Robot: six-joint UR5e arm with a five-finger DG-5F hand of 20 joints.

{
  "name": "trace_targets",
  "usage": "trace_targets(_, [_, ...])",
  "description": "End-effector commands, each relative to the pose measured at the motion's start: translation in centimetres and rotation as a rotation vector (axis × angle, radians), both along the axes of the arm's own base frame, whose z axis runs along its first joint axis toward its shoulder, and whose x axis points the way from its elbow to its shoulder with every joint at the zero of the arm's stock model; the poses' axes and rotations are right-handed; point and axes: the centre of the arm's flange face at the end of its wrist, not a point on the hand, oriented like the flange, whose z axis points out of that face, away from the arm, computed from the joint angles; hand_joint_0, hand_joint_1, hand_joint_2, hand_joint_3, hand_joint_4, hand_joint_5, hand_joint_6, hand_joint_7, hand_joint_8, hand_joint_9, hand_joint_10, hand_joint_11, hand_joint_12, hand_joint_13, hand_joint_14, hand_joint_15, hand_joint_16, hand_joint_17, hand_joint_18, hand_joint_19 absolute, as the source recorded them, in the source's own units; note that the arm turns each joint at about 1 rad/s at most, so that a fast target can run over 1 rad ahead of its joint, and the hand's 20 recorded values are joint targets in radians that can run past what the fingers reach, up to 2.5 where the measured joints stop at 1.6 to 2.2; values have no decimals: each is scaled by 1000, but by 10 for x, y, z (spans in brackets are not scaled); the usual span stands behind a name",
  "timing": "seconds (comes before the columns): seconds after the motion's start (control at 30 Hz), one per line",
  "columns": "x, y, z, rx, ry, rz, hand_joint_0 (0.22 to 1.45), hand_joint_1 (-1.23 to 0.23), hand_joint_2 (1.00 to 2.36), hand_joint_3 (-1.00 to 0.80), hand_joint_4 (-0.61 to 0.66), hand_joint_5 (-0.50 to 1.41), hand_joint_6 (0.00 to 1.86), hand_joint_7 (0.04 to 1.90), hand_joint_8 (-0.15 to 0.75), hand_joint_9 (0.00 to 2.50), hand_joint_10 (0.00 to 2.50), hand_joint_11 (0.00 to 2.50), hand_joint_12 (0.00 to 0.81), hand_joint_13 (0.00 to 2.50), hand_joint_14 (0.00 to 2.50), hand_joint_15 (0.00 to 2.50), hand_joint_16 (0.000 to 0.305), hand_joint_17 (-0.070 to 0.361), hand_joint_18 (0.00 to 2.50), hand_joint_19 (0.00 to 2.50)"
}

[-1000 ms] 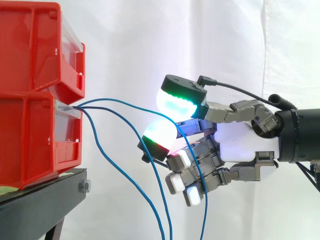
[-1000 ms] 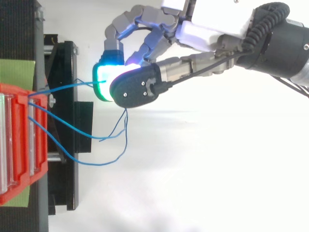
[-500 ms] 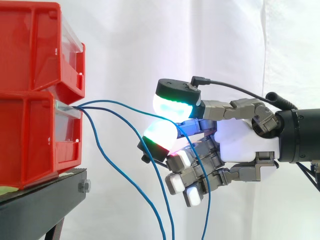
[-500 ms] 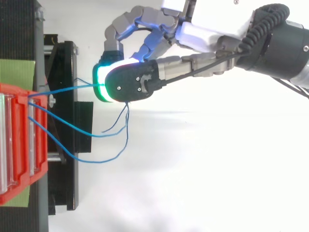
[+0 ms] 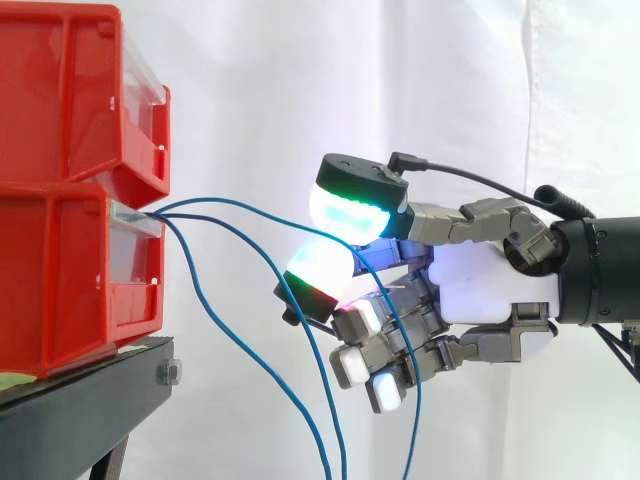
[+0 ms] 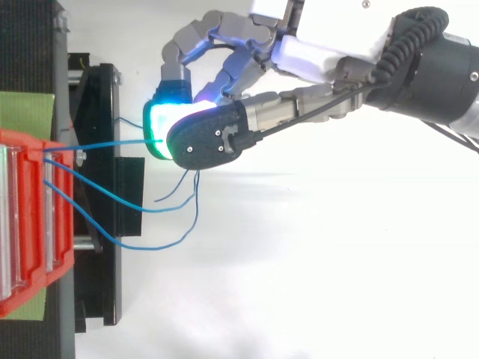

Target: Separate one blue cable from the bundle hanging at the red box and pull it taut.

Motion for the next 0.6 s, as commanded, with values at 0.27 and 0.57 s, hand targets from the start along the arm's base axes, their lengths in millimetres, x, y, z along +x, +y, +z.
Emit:
trace_targets(0.27, [0,2,0,0,3,3,635,-629,1006,-434,151,-166,946,1008,397,1087,11,1035,414,858,19,722,56,125,907,756])
trace_targets(0.57, [0,3,0,0,1,4,592,-561,1000,-500,170,-167,936,989,406,1104,11,1059,422,892,19,738,56,126,931,756])
